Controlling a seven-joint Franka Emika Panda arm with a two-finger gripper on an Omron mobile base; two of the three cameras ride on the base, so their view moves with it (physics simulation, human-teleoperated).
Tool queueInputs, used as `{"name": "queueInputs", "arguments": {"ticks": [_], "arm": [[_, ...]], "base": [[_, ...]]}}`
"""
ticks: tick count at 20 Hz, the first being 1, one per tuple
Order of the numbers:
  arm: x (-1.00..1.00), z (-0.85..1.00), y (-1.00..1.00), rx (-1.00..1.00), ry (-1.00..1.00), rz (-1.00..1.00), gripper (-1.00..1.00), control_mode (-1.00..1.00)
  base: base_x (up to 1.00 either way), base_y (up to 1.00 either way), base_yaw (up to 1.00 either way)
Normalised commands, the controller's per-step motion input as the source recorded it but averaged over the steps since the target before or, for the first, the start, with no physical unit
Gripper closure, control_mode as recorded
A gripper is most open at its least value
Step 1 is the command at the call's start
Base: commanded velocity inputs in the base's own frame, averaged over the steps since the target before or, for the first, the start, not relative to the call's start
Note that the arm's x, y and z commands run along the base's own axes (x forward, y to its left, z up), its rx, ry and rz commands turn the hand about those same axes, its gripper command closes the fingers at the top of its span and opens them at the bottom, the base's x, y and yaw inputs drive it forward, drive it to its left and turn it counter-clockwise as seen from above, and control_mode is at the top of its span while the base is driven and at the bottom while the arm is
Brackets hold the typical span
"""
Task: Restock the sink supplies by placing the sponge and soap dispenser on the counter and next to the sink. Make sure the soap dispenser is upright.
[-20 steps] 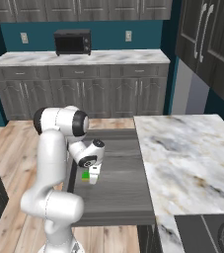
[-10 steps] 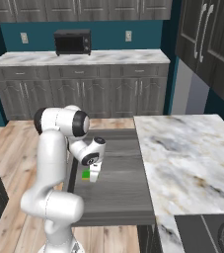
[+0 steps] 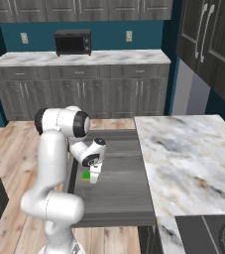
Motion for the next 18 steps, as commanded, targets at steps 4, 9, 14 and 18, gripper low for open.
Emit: {"name": "queueInputs", "arguments": {"ticks": [4,9,14,18], "arm": [[-0.09,-0.21,0.01,0.0,0.0,0.0,-1.0,-1.0],[0.02,-0.39,0.13,0.0,0.01,0.0,-1.0,-1.0],[-0.02,-0.49,0.28,-0.04,0.04,0.0,1.0,-1.0],[-0.06,-0.02,0.12,0.0,-0.04,0.0,1.0,-1.0]], "base": [[0.0,0.0,0.0],[0.0,0.0,0.0],[0.0,0.0,0.0],[0.0,0.0,0.0]]}}
